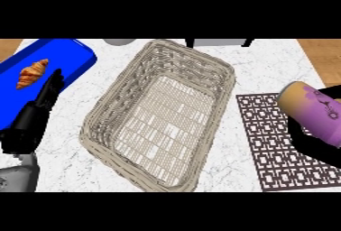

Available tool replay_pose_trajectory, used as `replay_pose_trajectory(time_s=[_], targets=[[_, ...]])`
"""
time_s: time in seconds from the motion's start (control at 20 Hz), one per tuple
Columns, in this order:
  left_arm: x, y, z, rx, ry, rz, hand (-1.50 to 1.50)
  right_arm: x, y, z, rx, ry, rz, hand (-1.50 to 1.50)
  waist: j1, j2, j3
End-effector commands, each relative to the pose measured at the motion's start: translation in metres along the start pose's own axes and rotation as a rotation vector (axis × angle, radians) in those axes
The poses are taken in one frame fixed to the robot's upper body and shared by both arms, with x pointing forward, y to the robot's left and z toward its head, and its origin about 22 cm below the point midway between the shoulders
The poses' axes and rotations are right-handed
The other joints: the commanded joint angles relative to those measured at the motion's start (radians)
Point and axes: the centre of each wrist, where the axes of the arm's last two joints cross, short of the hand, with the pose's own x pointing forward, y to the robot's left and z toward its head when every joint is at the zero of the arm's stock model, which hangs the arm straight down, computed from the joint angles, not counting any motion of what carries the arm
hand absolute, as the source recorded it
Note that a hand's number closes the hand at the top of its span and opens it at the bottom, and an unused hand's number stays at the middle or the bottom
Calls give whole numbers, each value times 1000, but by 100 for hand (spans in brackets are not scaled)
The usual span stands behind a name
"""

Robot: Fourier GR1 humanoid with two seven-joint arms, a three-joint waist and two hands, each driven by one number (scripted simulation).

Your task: Pick the can from the placemat and place it in the basket

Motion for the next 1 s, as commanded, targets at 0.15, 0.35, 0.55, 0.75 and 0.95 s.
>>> replay_pose_trajectory(time_s=[0.15,0.35,0.55,0.75,0.95], targets=[[7,0,-6,-50,-25,-26,0,92,-48,21,5,-125,-119,150,47,9,-1],[9,-6,-14,-45,-36,-11,0,148,-45,7,73,-123,-139,150,51,10,-1],[14,-16,-14,-55,-31,12,0,195,-31,-5,123,-80,-104,150,56,11,1],[11,-4,-16,-28,-47,-7,0,230,-29,-42,179,-61,-140,150,63,15,0],[9,-5,-16,-37,-40,0,0,253,-17,-43,237,-7,-129,150,63,12,1]])
